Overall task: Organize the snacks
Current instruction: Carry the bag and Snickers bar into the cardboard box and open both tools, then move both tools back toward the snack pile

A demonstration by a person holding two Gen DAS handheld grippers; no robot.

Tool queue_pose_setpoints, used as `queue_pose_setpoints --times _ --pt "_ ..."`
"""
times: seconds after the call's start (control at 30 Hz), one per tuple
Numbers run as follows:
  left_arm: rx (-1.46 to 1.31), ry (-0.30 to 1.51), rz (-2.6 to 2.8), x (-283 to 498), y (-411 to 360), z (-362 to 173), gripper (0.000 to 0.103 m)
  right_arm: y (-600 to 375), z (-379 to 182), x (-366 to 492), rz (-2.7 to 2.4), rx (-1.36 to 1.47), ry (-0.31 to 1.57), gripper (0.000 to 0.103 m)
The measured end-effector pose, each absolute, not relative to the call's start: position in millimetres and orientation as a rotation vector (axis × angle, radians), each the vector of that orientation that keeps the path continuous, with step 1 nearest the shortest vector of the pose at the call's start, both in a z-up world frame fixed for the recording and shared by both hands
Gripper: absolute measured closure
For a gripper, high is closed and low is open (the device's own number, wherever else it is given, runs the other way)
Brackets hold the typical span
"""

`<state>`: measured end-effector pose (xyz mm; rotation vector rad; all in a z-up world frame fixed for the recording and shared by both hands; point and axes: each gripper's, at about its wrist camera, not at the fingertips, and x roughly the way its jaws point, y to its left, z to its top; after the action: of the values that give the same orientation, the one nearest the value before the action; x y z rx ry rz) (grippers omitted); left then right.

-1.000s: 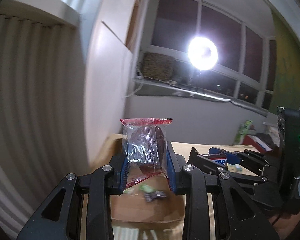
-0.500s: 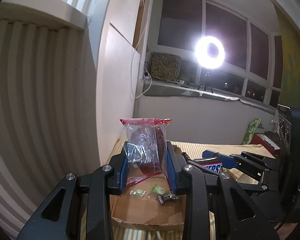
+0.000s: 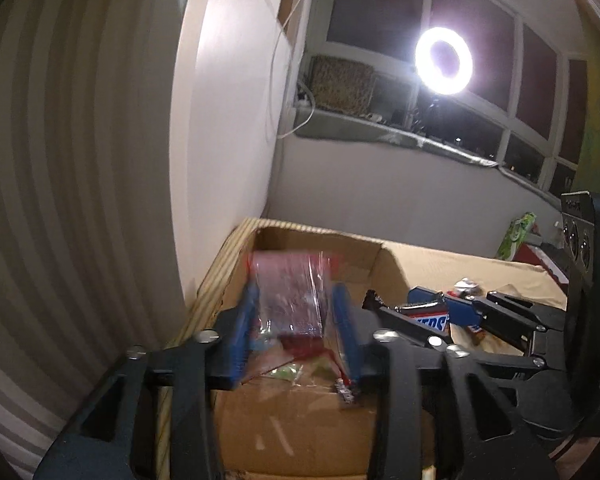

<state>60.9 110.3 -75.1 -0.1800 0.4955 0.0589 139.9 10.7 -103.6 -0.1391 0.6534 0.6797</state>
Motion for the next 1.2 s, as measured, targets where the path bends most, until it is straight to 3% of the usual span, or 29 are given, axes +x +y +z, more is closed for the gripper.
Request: queue_pose_setpoints --times 0.03,0.07,0.67,0.83,1.2 --pt "-0.182 0.498 0.068 63 112 -78 0.030 10 -106 142 0.683 -0.133 0.659 0.044" --pt "-0.180 0.491 0.076 63 113 -79 0.028 10 -108 143 0.680 -0.132 0.661 0.044" --pt "-0.163 0.453 0.101 50 113 -67 0.028 5 -82 109 0.656 -0.151 0.603 0.043" --pt "-0.157 0.434 0.108 40 115 -62 0.028 -2 -77 98 0.638 -0.151 0.596 0.033" --pt "-0.259 0.428 0.278 14 185 -67 0.028 -12 -105 68 0.652 -0.126 0.613 0.033"
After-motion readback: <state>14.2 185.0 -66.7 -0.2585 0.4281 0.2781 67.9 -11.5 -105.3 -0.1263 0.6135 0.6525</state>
